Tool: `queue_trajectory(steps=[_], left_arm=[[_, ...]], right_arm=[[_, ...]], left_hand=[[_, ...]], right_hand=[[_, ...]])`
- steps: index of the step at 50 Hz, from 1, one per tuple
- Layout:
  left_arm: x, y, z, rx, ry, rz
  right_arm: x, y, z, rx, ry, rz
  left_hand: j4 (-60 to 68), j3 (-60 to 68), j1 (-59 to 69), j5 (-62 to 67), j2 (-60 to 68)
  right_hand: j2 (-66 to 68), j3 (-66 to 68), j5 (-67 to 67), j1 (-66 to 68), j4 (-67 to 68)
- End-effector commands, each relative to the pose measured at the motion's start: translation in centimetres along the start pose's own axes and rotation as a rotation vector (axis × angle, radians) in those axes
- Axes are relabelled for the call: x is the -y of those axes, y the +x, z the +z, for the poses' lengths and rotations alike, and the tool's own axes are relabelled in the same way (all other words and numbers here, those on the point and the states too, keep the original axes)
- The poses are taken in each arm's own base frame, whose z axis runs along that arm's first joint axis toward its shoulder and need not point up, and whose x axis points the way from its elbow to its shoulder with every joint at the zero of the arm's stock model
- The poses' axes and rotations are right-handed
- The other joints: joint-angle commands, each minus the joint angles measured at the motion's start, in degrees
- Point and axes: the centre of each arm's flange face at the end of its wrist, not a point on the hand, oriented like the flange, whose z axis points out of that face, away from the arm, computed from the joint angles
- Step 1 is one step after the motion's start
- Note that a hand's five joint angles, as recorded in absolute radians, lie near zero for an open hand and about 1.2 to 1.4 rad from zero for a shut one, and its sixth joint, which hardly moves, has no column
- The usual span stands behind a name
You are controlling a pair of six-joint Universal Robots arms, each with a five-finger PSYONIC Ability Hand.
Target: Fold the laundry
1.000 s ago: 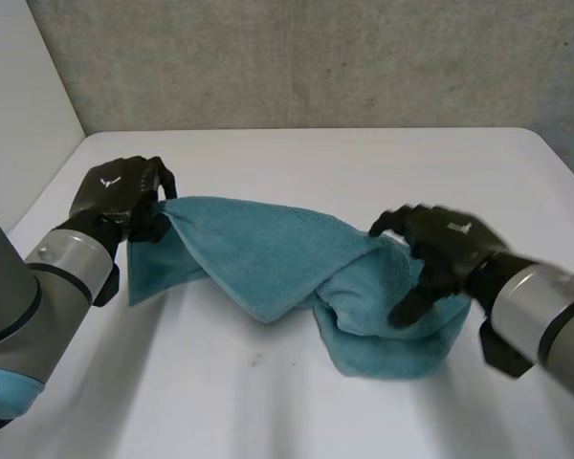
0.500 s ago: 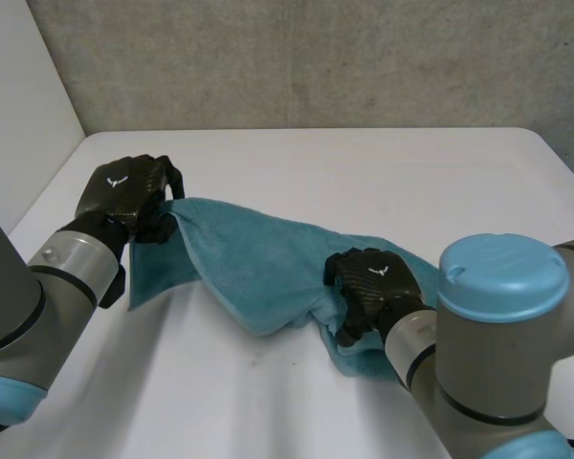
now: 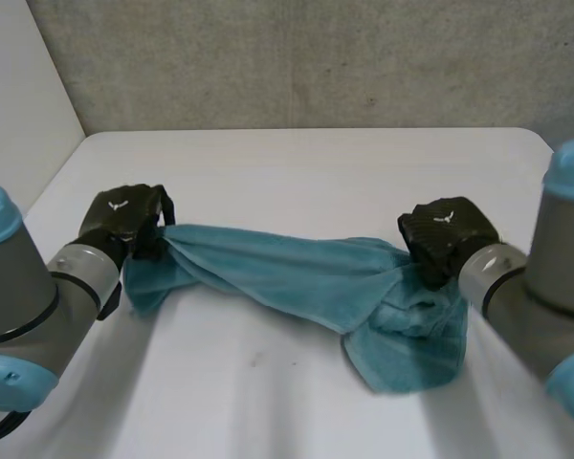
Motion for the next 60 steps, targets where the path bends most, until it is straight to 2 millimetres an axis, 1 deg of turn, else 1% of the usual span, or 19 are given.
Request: queue_trajectory(steps=[1, 2, 3, 4, 5, 6, 7, 8, 9, 10, 11, 13, 17, 21, 25, 31, 33, 44, 60], left_arm=[[4.0, 0.3, 2.2, 0.003, 0.134, 0.119], [4.0, 0.3, 2.2, 0.003, 0.135, 0.119], [6.6, 0.3, 2.5, 0.015, 0.213, 0.113], [9.6, 0.4, 2.4, 0.029, 0.305, 0.099], [9.7, 0.4, 2.4, 0.03, 0.306, 0.099], [13.1, 0.4, 1.7, 0.048, 0.408, 0.076], [16.3, 0.1, 0.6, 0.075, 0.503, 0.049], [16.3, 0.1, 0.6, 0.075, 0.504, 0.048], [18.8, -0.2, -0.7, 0.096, 0.582, 0.027], [18.9, -0.2, -0.7, 0.096, 0.583, 0.027], [20.7, -0.3, -2.1, 0.104, 0.642, 0.014], [21.6, -0.5, -3.2, 0.11, 0.671, 0.012], [20.6, -0.1, -5.2, 0.095, 0.643, 0.015], [17.9, 0.1, -5.1, 0.087, 0.565, 0.02], [14.3, 0.3, -4.6, 0.079, 0.457, 0.026], [12.0, 0.0, -4.0, 0.088, 0.385, 0.031], [11.8, -0.1, -3.9, 0.093, 0.375, 0.031], [12.2, -1.8, -3.9, 0.144, 0.374, 0.031], [11.4, -2.3, -4.1, 0.159, 0.352, 0.026]], right_arm=[[4.5, 4.6, 2.0, -0.08, 0.114, 0.017], [6.5, 6.1, 2.5, -0.124, 0.179, 0.016], [9.0, 7.6, 2.5, -0.173, 0.268, 0.012], [9.1, 7.6, 2.5, -0.174, 0.268, 0.012], [12.0, 9.3, 1.8, -0.234, 0.37, 0.017], [14.7, 10.5, 0.8, -0.283, 0.464, 0.019], [14.7, 10.5, 0.8, -0.283, 0.465, 0.019], [16.8, 11.3, -0.2, -0.318, 0.543, 0.026], [16.8, 11.3, -0.2, -0.318, 0.544, 0.027], [18.3, 11.9, -1.0, -0.335, 0.599, 0.04], [19.0, 12.0, -1.5, -0.329, 0.631, 0.045], [19.1, 12.0, -1.5, -0.324, 0.636, 0.046], [17.6, 11.4, -0.9, -0.288, 0.571, 0.049], [12.0, 8.8, 1.2, -0.174, 0.346, 0.075], [6.7, 6.0, 1.3, -0.087, 0.165, 0.114], [3.0, 2.8, 0.5, -0.001, 0.044, 0.221], [1.3, 0.2, -0.3, 0.07, -0.009, 0.288], [-1.9, -6.0, -3.2, 0.24, -0.02, 0.281], [-4.5, -10.4, -1.7, 0.321, 0.0, 0.232]], left_hand=[[11.5, 11.7, 18.2, 14.2, 11.3], [11.5, 11.7, 18.2, 14.2, 11.3], [11.5, 11.7, 18.2, 14.2, 11.3], [11.5, 11.7, 18.2, 14.2, 11.3], [11.5, 11.7, 18.2, 14.2, 11.3], [11.5, 11.7, 18.2, 14.2, 11.3], [11.5, 11.7, 18.2, 14.2, 11.3], [11.5, 11.7, 18.2, 14.2, 11.3], [11.5, 11.7, 18.2, 14.2, 11.3], [11.5, 11.7, 18.2, 14.2, 11.3], [11.5, 11.7, 18.2, 14.2, 11.3], [11.5, 11.7, 18.2, 14.2, 11.3], [11.5, 11.7, 18.2, 14.2, 11.3], [11.5, 11.7, 18.2, 14.2, 11.3], [11.5, 11.7, 18.2, 14.2, 11.3], [11.5, 11.7, 18.2, 14.2, 11.3], [11.5, 11.7, 18.2, 14.2, 11.3], [11.5, 11.7, 18.2, 14.2, 11.3], [11.5, 11.7, 18.2, 14.2, 11.3]], right_hand=[[12.3, 12.3, 14.1, 24.7, 11.8], [12.3, 12.3, 14.1, 24.7, 11.8], [12.3, 12.3, 14.1, 24.7, 11.8], [12.3, 12.3, 14.1, 24.7, 11.8], [12.3, 12.3, 14.1, 24.7, 11.8], [12.3, 12.3, 14.1, 24.7, 11.8], [12.3, 12.3, 14.1, 24.7, 11.8], [12.3, 12.3, 14.1, 24.7, 11.8], [12.3, 12.3, 14.1, 24.7, 11.8], [12.3, 12.3, 14.1, 24.7, 11.8], [12.3, 12.3, 14.1, 24.7, 11.8], [12.3, 12.3, 14.1, 24.7, 11.8], [12.3, 12.3, 14.1, 24.7, 11.8], [12.3, 12.3, 14.1, 24.7, 11.8], [-10.6, -10.7, -8.8, 1.8, -11.2], [-34.4, -34.4, -32.6, -22.0, -34.9], [-38.1, -38.1, -36.2, -25.7, -38.6], [-28.9, -28.9, -27.0, -16.5, -29.4], [-18.2, -18.3, -16.4, -5.9, -18.8]])
